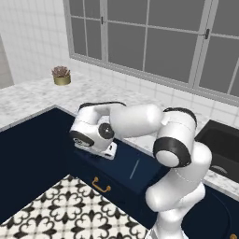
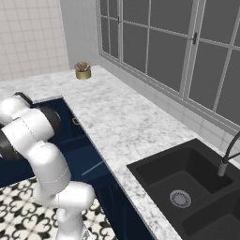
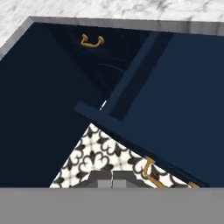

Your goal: Take a straw from the drawer in front and place it inside the glass cup on the dining counter.

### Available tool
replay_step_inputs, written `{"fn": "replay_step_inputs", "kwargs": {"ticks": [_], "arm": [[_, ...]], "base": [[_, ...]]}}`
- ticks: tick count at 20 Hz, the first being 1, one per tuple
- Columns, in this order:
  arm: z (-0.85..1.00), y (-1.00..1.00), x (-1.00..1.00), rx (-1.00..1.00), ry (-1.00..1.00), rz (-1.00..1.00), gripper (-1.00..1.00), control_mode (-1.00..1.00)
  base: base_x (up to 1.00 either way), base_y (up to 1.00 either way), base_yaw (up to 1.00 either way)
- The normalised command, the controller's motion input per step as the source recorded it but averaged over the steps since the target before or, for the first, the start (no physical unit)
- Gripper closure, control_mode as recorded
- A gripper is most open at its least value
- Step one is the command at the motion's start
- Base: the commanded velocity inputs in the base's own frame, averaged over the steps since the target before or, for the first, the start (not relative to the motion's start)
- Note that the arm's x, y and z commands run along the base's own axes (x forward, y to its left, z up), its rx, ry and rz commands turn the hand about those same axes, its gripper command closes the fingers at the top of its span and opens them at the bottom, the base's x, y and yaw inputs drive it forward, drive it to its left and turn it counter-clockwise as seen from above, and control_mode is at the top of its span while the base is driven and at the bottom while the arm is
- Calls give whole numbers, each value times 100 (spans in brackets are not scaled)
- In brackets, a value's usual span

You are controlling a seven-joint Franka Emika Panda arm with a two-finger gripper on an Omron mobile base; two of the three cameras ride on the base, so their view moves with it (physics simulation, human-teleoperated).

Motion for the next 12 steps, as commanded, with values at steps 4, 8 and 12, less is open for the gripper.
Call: {"fn": "replay_step_inputs", "kwargs": {"ticks": [4,8,12], "arm": [[29,-93,47,22,24,-58,100,-100],[1,-76,42,-2,33,-36,100,-100],[-3,-35,-2,-14,17,-12,100,-100]], "base": [[0,0,0],[0,0,0],[0,0,0]]}}
